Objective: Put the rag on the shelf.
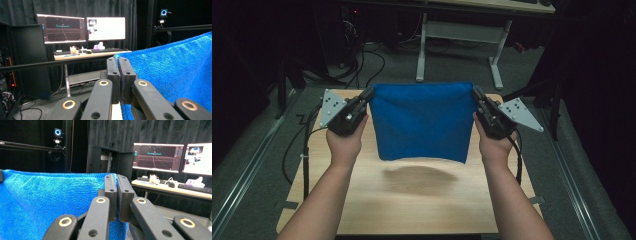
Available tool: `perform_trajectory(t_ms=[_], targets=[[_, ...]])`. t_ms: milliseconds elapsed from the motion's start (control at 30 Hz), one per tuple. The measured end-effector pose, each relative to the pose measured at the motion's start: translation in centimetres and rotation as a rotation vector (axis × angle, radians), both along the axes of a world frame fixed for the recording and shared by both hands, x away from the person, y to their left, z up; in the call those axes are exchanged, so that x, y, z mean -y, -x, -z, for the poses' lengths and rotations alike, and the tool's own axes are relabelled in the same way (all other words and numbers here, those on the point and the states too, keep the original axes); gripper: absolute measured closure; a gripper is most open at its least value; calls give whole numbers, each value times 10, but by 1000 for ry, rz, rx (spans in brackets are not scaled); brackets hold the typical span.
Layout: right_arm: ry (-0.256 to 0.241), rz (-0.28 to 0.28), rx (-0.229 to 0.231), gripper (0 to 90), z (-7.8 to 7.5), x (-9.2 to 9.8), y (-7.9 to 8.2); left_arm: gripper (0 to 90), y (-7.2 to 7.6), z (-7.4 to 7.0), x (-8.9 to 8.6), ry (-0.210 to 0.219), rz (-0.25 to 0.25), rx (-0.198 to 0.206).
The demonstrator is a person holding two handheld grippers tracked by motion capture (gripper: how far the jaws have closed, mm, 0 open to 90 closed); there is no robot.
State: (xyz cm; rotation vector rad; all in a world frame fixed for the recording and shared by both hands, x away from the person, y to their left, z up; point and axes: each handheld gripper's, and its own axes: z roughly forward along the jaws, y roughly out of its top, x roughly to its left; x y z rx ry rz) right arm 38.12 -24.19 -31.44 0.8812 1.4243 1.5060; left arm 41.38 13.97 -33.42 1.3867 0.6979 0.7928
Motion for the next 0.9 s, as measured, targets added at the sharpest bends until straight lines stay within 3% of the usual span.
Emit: perform_trajectory(t_ms=[200,233,267,400,700,867,900], targets=[[10,13,-27,888,-4,0,-29,887,-26,-12,3,-45,-40,3],[10,13,-29,888,-5,0,-35,888,-36,-15,5,-70,-60,1],[10,13,-29,888,-5,0,-35,888,-36,-15,5,-70,-60,1],[19,16,-44,888,-9,-3,-60,887,-63,-18,8,-112,-96,-22],[1,30,-80,889,-15,2,-98,886,-98,-25,19,-127,-124,-47],[13,41,-115,889,-9,5,-113,884,-113,-21,24,-138,-133,-79],[28,46,-139,889,-4,6,-120,884,-121,-16,25,-135,-135,-104]])
